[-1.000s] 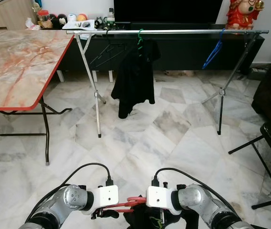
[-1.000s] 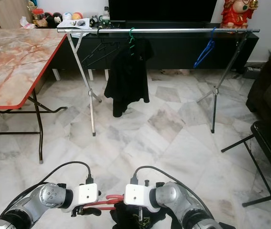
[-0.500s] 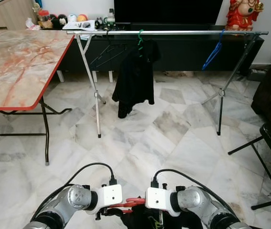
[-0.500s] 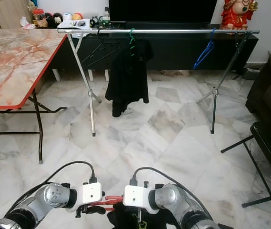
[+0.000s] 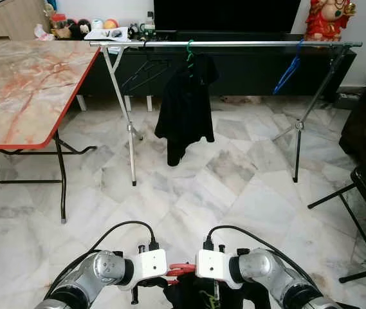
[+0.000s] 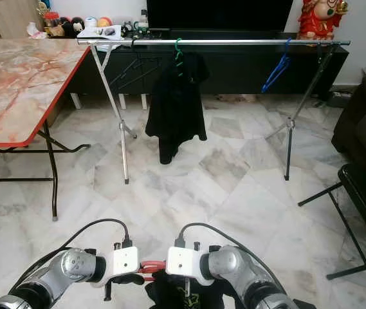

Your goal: Hang hanger

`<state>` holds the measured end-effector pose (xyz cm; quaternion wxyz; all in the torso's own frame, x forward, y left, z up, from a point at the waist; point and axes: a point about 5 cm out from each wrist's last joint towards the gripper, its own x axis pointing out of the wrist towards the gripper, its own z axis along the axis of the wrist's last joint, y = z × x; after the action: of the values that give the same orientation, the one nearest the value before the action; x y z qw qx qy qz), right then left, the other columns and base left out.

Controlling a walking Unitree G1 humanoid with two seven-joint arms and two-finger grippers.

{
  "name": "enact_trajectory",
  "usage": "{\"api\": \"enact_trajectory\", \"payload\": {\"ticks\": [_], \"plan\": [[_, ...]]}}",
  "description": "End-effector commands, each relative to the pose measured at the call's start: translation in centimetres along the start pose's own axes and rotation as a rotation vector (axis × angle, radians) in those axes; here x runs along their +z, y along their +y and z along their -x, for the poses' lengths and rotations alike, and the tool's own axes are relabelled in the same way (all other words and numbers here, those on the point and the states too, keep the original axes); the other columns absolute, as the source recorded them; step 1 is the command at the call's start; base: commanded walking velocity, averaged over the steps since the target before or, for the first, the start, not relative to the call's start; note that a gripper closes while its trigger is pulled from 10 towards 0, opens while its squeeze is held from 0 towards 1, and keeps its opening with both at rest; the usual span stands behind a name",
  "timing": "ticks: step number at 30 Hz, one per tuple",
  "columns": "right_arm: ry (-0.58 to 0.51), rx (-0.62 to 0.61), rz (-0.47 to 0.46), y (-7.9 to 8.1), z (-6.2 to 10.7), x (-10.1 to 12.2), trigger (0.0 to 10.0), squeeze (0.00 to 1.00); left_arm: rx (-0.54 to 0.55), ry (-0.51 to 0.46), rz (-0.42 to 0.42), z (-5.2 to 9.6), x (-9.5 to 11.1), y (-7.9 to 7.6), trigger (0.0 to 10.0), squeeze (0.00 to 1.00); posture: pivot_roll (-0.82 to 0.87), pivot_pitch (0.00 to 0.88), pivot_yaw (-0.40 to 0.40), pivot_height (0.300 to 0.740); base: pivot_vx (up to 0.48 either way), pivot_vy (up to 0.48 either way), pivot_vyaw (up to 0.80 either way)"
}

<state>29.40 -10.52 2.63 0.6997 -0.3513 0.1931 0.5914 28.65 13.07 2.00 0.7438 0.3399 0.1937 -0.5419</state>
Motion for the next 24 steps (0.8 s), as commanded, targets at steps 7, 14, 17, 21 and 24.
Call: {"api": "enact_trajectory", "payload": {"ticks": [7,14,17,21,24], "plan": [[-0.038,-0.008,-0.009,-0.31,0.11,0.41,10.0,0.00,0.012,-0.003,0.023,0.09,-0.13,0.16,0.0,0.00,0.09,0.098,-0.015,0.740,0.000,0.000,0.00],[-0.037,0.001,-0.014,-0.19,0.17,0.25,10.0,0.00,0.024,-0.003,0.031,0.33,-0.31,0.32,0.0,0.00,0.09,0.099,-0.013,0.740,0.000,0.000,0.00],[-0.025,0.013,-0.019,-0.02,0.27,-0.06,10.0,0.00,0.024,-0.004,0.026,0.38,-0.31,0.33,0.0,0.00,0.09,0.100,-0.013,0.740,0.000,0.000,0.00],[-0.022,0.030,-0.016,0.08,0.37,-0.17,10.0,0.00,0.024,-0.006,0.020,0.41,-0.28,0.35,0.0,0.00,0.08,0.100,-0.012,0.740,0.000,0.000,0.00],[-0.020,0.033,-0.018,0.06,0.47,-0.25,10.0,0.10,0.024,-0.008,0.018,0.42,-0.26,0.36,0.0,0.00,0.08,0.100,-0.012,0.740,0.000,0.000,0.00]]}}
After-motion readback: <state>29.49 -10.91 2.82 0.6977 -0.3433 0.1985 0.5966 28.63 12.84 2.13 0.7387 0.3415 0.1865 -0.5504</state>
